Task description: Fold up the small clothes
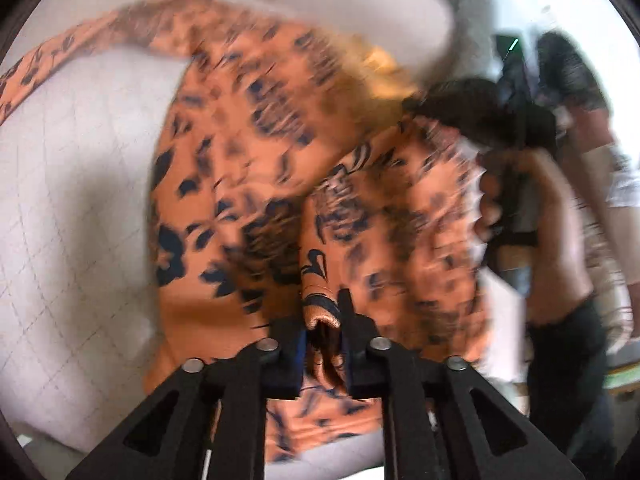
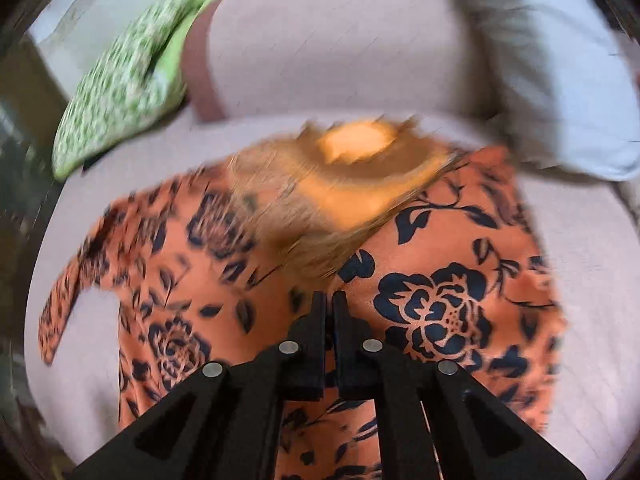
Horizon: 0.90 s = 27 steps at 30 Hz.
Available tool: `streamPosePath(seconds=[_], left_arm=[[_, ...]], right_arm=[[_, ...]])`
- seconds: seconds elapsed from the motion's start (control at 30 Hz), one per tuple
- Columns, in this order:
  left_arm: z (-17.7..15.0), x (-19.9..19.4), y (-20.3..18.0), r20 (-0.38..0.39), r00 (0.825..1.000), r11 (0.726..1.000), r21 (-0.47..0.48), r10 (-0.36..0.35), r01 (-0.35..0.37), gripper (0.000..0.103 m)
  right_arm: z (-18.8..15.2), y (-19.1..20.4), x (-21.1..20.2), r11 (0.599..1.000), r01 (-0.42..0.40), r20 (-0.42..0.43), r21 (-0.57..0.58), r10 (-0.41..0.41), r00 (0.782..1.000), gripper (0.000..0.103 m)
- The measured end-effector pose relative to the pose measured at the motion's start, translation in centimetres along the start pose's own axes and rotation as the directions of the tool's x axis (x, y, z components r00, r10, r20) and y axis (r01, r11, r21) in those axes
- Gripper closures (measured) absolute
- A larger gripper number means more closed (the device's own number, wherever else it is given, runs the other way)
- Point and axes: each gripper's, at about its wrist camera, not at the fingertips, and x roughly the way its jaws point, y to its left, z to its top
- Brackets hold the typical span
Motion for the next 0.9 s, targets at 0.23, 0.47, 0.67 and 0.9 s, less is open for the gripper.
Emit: streamPosePath(seconds=[0.23, 0.47, 0.67, 0.9], left_arm=[[0.4, 2.1, 0.8, -0.049, 0.999, 1.0, -0.018, 0.005, -0.006, 0.077], [-0.1, 2.4, 0.8, -0.031, 0.998, 0.998, -0.028, 0.059, -0.06, 0.097], [-1.1, 0.8, 2.0, 0.032, 0.994, 0.992, -0.073, 0.105, -0.103, 0.091], [-7.2, -5.2, 2.3, 0.179, 0.962, 0.978, -0.083, 0.206, -0.194, 0.069]], right_arm=[[-3.9, -6.1, -6.3, 0.97, -0.158, 0.144, 0.182, 0.133, 0.981, 0.059], [-15.2, -14.3, -10.4, 0.968, -0.013, 0.126, 0.251, -0.019, 0.992, 0.051], [-22.7, -17.8, -10.8, 0.965, -0.006, 0.05, 0.262, -0.008, 0.999, 0.053], [-23.9, -17.0, -11.0, 0.971, -0.064, 0.04, 0.229, 0.056, 0.998, 0.069]])
